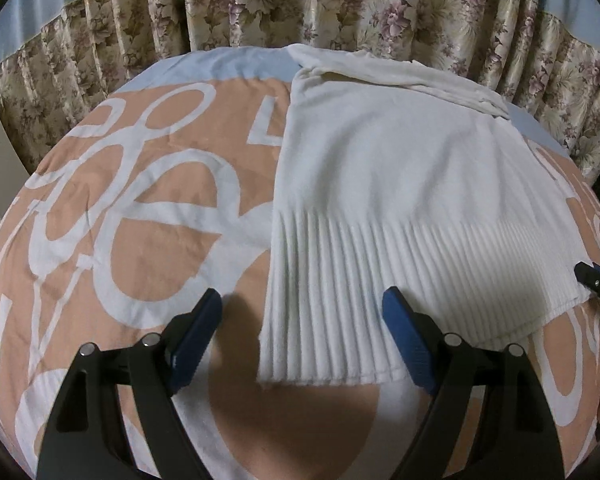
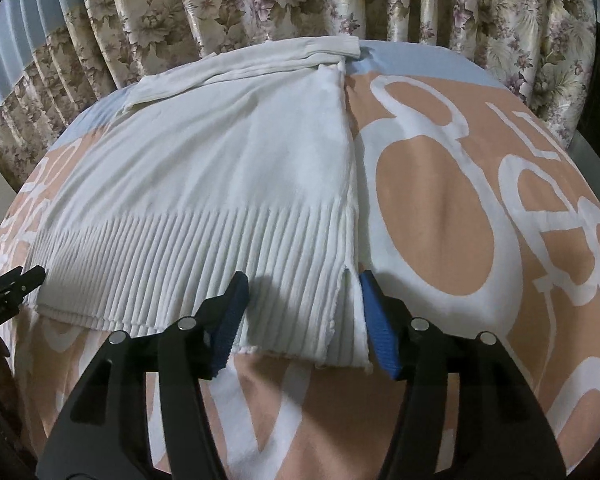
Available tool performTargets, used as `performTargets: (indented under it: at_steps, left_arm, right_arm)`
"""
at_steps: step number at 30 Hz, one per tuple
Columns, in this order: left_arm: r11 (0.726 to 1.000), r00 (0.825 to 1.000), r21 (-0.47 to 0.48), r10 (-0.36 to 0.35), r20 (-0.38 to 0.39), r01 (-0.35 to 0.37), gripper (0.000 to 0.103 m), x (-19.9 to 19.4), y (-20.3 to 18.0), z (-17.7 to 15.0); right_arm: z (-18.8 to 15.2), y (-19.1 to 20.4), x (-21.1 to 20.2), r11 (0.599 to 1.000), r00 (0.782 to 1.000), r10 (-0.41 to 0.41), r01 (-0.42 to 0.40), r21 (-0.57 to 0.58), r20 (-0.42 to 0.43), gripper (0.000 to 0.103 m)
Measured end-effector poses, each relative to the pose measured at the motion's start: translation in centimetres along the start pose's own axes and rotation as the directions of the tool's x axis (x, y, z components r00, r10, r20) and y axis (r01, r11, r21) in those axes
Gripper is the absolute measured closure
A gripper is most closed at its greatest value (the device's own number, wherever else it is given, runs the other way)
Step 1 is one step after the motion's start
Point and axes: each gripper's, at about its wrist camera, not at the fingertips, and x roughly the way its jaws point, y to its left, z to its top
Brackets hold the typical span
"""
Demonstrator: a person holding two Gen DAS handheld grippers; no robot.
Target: Fold small clothes
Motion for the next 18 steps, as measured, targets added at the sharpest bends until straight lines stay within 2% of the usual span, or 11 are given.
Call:
performTargets:
  at_steps: [4, 7, 9, 13, 14, 15, 16, 18]
  left_arm:
    - [1.000, 1.000, 0.000, 0.003, -0.006, -0.003, 0.019, 0.2, -0.1, 0.1]
    - [1.000, 1.000, 0.003, 0.013, -0.009, -0.013, 0.018, 0.3, -0.2, 0.2]
    - [1.000, 1.000, 0.008, 0.021, -0.010, -0.021, 0.018, 0.4, -0.3, 0.1]
    - [1.000, 1.000, 0.005, 0.023, -0.004, -0.023, 0.019, 0.4, -0.4, 0.0]
    - [1.000, 1.000, 0.004, 0.021, -0.003, -0.021, 0.019, 0.4, -0.4, 0.0]
    - [1.000, 1.000, 0.003, 0.021, -0.002, -0.021, 0.019, 0.4, -0.4, 0.0]
    - [1.000, 1.000, 0.005, 0.024, 0.000, -0.024, 0.019, 0.4, -0.4, -0.1]
    - [1.000, 1.000, 0.007, 0.028, 0.002, -0.028, 0.019, 0.4, -0.6, 0.0]
  right_arm:
    - [0.0, 0.2, 0.3, 1.000, 1.000, -0.001, 0.001, -0.002, -0.003, 0.042]
    - [0.1, 0.3, 0.4, 1.000, 1.000, -0.004, 0.004, -0.003, -0.007, 0.044]
    - [0.1, 0.4, 0.4, 1.000, 1.000, 0.001, -0.001, -0.009, -0.010, 0.052]
    - [-0.1, 0.8, 0.3, 1.000, 1.000, 0.013, -0.013, -0.014, -0.012, 0.062]
    - [-0.1, 0.9, 0.3, 1.000, 1.000, 0.019, -0.019, -0.016, -0.013, 0.070]
    - [-0.2, 1.2, 0.2, 0.999, 1.000, 0.021, -0.022, -0.027, -0.014, 0.084]
    - [-0.2, 1.7, 0.1, 0.999, 1.000, 0.024, -0.025, -0.046, -0.014, 0.090]
    - [-0.2, 2.4, 0.0, 0.998, 1.000, 0.008, -0.009, -0.067, -0.017, 0.092]
